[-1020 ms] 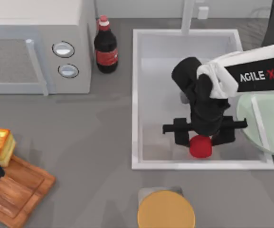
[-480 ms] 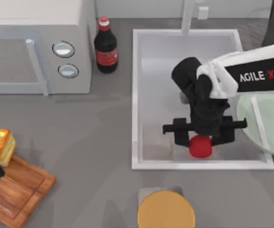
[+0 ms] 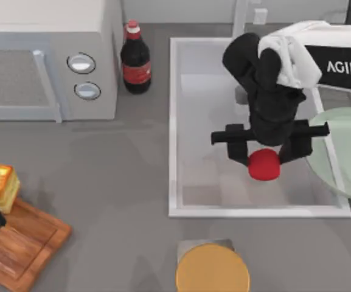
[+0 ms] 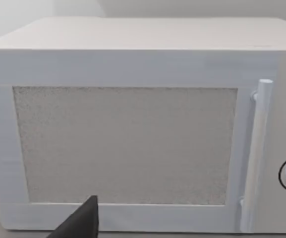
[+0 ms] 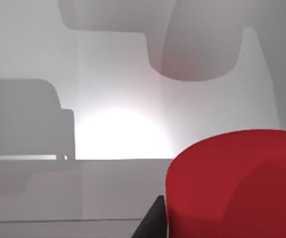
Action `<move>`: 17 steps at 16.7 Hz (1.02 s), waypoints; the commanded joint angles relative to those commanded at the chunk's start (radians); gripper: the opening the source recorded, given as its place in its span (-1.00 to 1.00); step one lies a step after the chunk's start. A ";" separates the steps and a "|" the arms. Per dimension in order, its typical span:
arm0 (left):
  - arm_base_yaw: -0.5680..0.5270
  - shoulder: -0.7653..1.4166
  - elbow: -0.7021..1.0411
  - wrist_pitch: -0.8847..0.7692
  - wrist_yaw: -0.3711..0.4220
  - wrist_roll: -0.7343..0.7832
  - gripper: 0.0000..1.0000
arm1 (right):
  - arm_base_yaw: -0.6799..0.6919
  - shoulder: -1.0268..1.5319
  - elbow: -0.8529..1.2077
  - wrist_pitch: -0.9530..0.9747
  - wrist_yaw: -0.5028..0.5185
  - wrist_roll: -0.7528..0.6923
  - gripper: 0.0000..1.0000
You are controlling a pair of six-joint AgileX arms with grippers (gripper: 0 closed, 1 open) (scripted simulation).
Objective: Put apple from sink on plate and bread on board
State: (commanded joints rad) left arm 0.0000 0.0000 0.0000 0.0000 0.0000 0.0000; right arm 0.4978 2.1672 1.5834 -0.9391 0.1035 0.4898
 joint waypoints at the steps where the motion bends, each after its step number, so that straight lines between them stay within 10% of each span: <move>1: 0.000 0.000 0.000 0.000 0.000 0.000 1.00 | 0.000 -0.019 0.017 -0.031 0.000 -0.001 -1.00; 17: 0.000 0.000 0.000 0.000 0.000 0.000 1.00 | -0.244 -0.108 0.136 -0.223 -0.057 -0.230 -1.00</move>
State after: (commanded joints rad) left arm 0.0000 0.0000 0.0000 0.0000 0.0000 0.0000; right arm 0.2543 2.0590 1.7193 -1.1622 0.0468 0.2599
